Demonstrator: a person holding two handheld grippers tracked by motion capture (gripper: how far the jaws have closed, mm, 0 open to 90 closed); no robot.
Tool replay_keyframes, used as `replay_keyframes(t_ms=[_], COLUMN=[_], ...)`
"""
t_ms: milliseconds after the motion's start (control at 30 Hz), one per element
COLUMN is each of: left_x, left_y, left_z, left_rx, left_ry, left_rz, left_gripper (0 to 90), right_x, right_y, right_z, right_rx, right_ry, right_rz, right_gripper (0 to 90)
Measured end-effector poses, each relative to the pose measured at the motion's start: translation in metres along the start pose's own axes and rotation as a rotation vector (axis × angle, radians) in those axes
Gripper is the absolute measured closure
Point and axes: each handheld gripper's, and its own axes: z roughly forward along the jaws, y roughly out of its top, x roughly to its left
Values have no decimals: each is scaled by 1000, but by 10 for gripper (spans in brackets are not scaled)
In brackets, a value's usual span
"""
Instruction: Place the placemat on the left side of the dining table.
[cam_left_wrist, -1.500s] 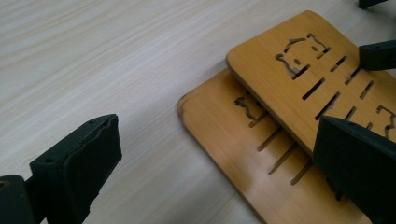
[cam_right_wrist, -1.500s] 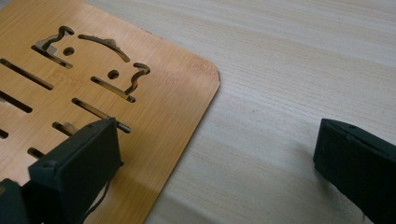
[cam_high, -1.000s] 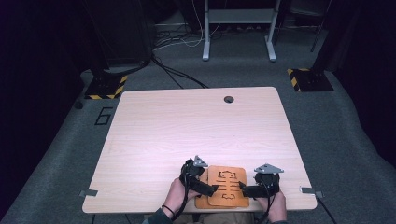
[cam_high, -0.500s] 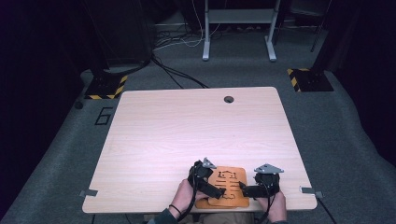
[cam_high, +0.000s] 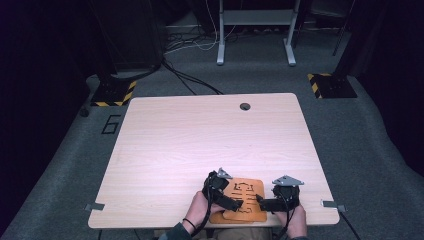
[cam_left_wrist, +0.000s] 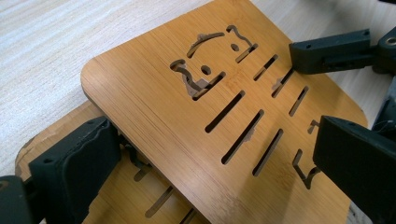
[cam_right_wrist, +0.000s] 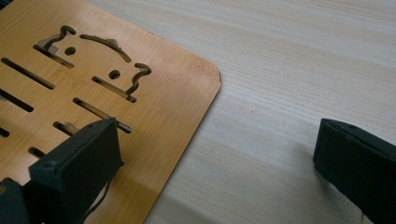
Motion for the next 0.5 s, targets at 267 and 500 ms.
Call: replay_keyframes(t_ms=[267, 500], left_x=[2, 0], left_y=[1, 5], left_z=[-5, -12], left_rx=[-3, -34], left_ry=[-18, -22], left_rz=[-10, -14], left_gripper=[41, 74], right_x=[0, -2], right_y=[0, 0], right_z=[0, -1], right_rx=[-1, -9], right_ry=[0, 10], right_rz=[2, 20], right_gripper=[0, 1])
